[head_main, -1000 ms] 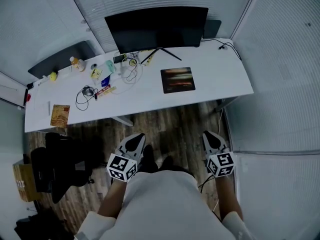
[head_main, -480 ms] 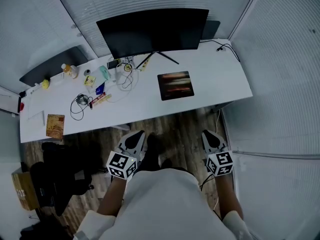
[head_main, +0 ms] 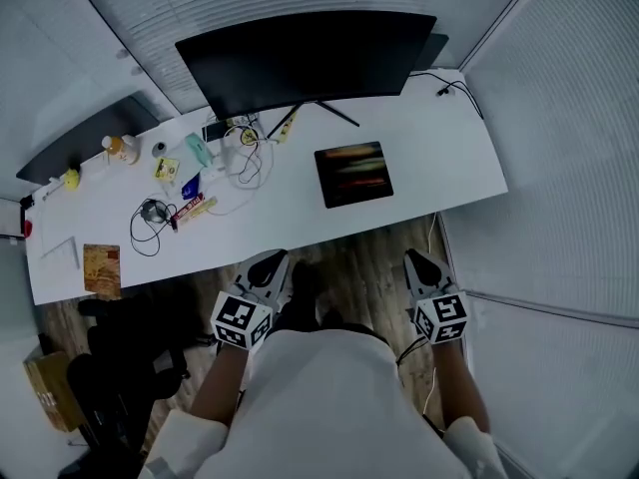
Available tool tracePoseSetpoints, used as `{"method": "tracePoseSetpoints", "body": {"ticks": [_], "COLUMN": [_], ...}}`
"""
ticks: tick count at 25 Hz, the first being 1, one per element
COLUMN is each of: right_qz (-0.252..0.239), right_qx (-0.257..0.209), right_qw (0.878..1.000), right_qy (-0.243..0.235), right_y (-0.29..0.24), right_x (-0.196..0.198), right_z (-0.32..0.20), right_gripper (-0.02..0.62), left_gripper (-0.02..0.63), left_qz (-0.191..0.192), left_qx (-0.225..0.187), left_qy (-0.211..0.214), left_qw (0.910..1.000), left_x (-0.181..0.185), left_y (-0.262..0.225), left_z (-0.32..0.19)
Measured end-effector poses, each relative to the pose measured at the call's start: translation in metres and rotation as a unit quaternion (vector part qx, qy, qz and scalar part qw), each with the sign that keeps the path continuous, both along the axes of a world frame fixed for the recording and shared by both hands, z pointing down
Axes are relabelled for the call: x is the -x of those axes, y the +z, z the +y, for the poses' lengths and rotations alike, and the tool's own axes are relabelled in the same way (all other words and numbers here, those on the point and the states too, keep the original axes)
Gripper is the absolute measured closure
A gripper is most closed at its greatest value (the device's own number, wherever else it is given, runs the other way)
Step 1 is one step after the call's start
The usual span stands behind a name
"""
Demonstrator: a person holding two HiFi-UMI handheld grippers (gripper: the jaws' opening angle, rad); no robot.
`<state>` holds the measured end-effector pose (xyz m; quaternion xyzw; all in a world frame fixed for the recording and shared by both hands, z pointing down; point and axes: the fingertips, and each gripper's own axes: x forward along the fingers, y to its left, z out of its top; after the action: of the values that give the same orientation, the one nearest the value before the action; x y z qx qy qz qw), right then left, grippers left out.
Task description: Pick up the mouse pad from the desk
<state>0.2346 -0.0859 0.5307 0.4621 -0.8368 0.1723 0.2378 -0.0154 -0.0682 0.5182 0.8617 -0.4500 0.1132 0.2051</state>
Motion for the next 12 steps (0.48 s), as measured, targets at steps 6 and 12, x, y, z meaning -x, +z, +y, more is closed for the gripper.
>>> {"method": "tracePoseSetpoints", "body": {"ticks": [6,12], "right_qz": [0.019,0.036], "right_qx": [0.012,0.031], "right_qw": [1.0,0.999], "right_qy": [0.002,-0.01], "right_y": [0.01,0.025], "right_x": [0.021,0.048], "right_z": [-0.03,-0.054], "right_gripper": [0.552,0.552], "left_gripper": [0.591,0.589], "left_qz": [0.01,0.02], "left_qx": [0.01,0.023], "left_qy": [0.019,0.039], "left_qw": [0.9997,0.9988], "left_x": [0.019,0.03], "left_y": [0.017,0.032], "left_z": [-0.031,-0.051]}}
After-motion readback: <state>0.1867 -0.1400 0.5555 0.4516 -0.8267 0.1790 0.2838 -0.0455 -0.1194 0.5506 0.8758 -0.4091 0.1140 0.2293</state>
